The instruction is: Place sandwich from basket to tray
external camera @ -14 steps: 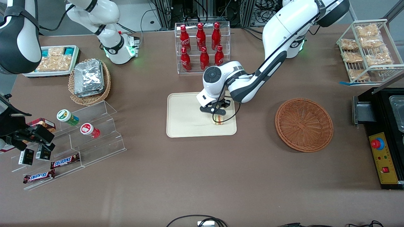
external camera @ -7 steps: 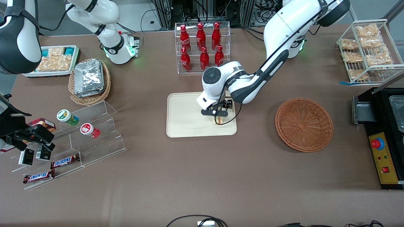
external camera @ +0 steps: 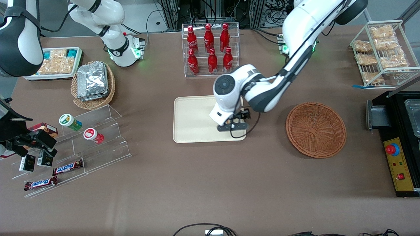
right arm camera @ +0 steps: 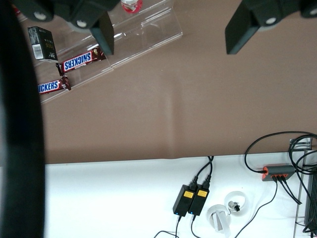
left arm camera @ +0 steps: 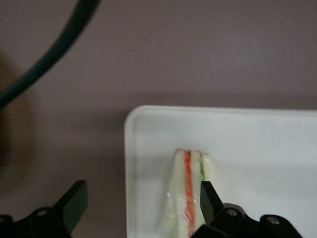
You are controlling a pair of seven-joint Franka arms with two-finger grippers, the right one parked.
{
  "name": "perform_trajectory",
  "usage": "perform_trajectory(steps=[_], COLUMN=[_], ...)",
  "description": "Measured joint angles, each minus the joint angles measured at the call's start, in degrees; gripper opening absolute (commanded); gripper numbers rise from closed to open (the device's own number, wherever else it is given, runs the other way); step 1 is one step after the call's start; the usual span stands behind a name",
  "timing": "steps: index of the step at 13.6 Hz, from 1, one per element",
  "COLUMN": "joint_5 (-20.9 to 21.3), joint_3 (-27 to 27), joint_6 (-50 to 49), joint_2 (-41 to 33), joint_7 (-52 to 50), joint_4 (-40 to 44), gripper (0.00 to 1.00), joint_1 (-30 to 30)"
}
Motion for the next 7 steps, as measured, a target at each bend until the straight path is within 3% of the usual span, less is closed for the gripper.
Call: perform_trajectory(steps=[7], joint_5=[-4.3], joint_3=[12.1], joint_6=[-5.7], joint_2=[-9.5], joint_7=[0.4], joint_4=[0.9], gripper=[1.00], joint_1=[0.2])
